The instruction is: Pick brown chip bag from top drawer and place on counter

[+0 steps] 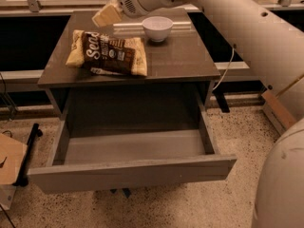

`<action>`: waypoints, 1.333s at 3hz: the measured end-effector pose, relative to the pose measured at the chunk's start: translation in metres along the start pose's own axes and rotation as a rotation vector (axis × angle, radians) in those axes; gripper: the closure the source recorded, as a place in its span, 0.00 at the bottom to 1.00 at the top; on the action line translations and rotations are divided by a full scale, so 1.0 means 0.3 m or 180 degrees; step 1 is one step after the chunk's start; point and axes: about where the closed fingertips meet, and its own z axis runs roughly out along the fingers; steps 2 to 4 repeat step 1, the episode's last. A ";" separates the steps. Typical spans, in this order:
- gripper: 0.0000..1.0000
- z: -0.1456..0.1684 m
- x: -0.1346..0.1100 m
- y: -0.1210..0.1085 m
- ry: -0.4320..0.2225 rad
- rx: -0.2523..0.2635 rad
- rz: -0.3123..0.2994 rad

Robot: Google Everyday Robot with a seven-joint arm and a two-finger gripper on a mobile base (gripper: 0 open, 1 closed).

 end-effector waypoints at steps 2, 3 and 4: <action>0.00 0.005 0.000 0.005 0.0001 -0.0010 -0.0002; 0.00 0.005 0.000 0.005 0.0001 -0.0010 -0.0002; 0.00 0.005 0.000 0.005 0.0001 -0.0010 -0.0002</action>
Offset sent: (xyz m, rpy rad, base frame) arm 0.0000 0.0000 0.0000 0.0000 0.0000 0.0000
